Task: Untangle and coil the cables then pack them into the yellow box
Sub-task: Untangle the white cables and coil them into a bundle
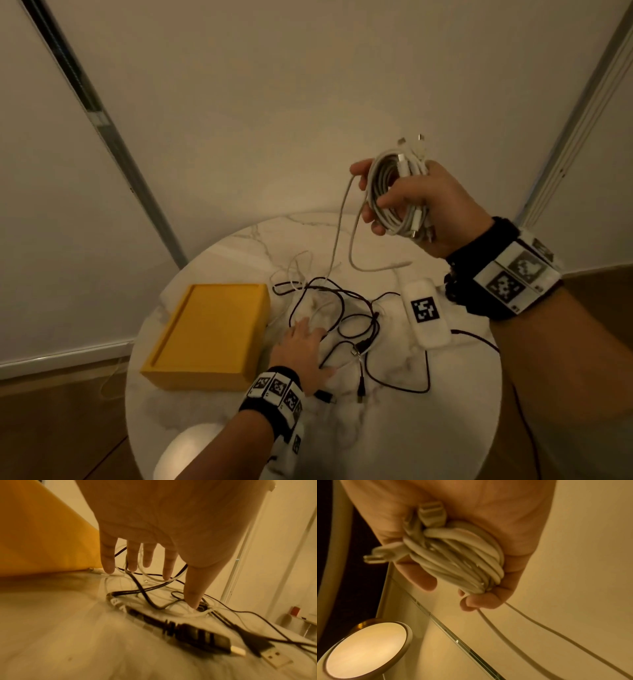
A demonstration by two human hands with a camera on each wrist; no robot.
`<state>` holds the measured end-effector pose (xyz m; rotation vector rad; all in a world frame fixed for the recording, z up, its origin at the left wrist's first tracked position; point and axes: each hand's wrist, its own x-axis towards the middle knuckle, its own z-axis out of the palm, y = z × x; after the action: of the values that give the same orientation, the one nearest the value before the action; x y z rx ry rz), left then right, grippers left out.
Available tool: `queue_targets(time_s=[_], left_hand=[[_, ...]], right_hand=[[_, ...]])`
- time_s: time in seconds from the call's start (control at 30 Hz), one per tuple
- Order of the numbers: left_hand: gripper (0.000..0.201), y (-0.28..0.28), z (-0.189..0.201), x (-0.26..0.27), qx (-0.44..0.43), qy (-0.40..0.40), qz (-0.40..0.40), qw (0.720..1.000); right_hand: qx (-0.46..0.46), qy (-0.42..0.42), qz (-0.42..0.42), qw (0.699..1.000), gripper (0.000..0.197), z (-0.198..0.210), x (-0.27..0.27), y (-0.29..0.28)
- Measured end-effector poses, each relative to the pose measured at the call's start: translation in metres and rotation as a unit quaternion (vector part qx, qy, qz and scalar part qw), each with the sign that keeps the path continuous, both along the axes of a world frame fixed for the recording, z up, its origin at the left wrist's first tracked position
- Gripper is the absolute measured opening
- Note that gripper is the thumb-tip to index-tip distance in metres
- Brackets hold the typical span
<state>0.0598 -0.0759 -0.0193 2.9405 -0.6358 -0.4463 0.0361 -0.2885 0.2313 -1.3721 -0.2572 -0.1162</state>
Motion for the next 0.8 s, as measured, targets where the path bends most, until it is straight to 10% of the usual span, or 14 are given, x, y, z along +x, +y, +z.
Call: queue_targets(time_s=[0.27,0.4,0.5,0.63,0.8], left_hand=[[0.025,0.003,0.074,-0.008,-0.165,-0.148,0.064,0.973],[0.047,0.001,0.109,-0.002,-0.231,-0.294,0.105,0.921],[0.065,-0.005,0.116,0.013,-0.218,-0.229,0.052,0.947],[0.035,-0.009,0.099,0.028,-0.267,-0.065,0.005,0.962],[0.035,-0.008,0.092,0.021,-0.325,-0.077,0.011,0.942]], right_hand=[[-0.021,-0.036,0.009,0.999,0.044,0.033,-0.007,0.009],[-0.054,-0.030,0.067,0.996,0.046,0.046,-0.012,0.021],[-0.071,-0.038,0.090,0.993,0.047,0.055,-0.015,0.030],[-0.031,-0.091,0.016,0.995,0.045,0.065,-0.019,0.031],[-0.004,-0.173,-0.099,0.980,0.051,0.070,-0.022,0.018]])
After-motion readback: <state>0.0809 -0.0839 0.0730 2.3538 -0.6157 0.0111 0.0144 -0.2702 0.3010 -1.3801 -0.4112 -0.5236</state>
